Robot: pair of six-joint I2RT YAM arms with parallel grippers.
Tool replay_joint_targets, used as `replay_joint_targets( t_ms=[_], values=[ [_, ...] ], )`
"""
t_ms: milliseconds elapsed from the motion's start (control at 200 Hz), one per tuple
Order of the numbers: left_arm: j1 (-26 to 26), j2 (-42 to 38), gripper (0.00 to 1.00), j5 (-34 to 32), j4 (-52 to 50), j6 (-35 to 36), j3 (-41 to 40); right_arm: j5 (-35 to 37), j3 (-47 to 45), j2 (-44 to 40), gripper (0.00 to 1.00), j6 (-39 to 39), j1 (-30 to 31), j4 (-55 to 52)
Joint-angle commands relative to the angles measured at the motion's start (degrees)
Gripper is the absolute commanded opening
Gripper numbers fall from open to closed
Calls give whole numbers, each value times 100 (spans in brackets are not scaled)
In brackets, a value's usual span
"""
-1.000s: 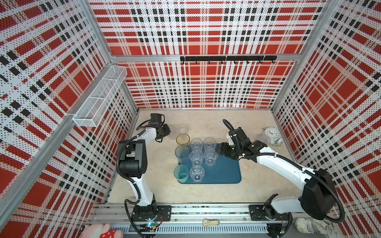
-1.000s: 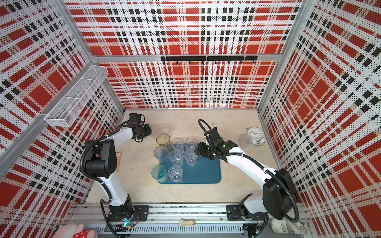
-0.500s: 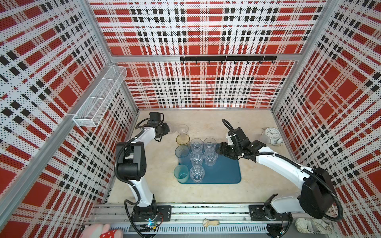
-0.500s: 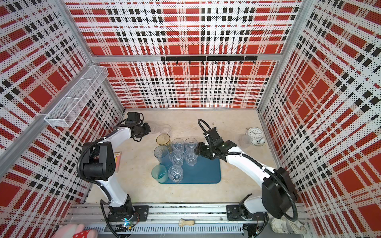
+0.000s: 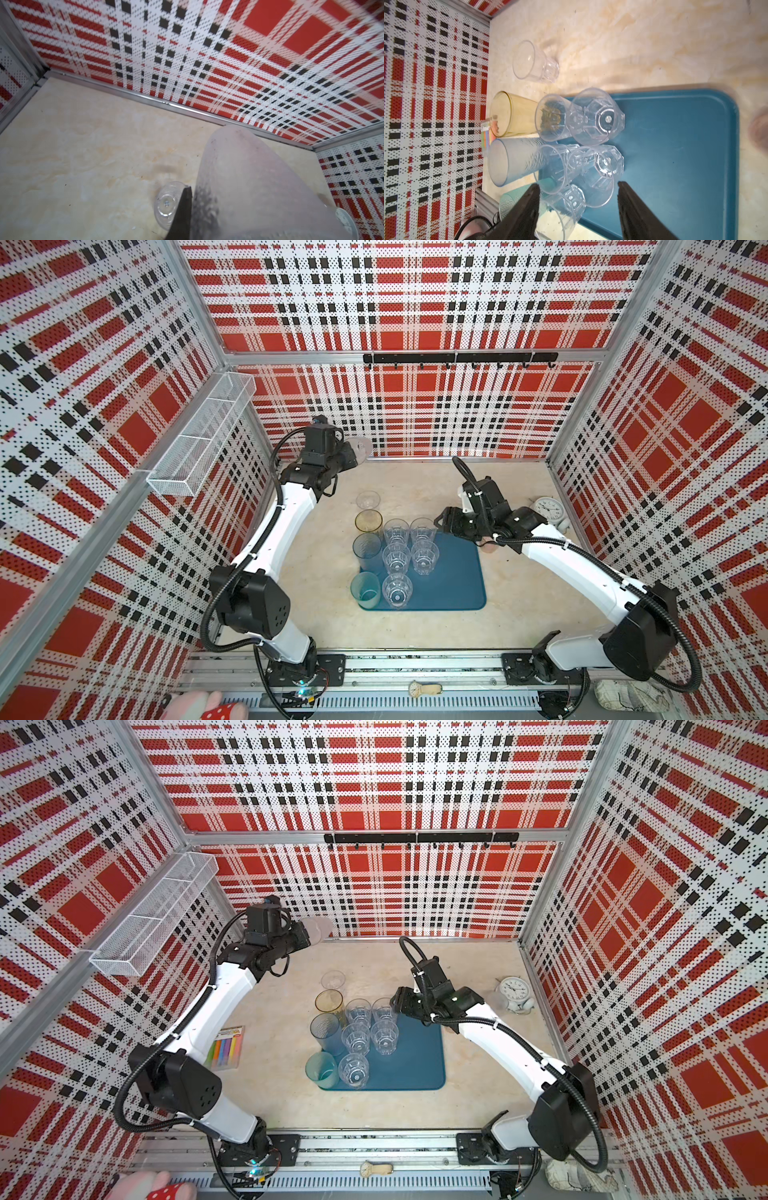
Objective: Place the glasses into the tray
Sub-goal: Pick up the glass from the top-left of the table, then place the glass on the tray.
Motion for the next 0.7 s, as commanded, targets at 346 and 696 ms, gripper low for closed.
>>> replay_joint_targets(
  t_ms=[346, 696],
  values=[
    [-2256, 483, 0, 285, -299, -557, 375, 656, 1590, 109, 74, -772, -47, -908],
    [-2490, 628, 0, 391, -383, -576, 67, 938, 2147, 354, 74, -981, -45, -1066]
  ],
)
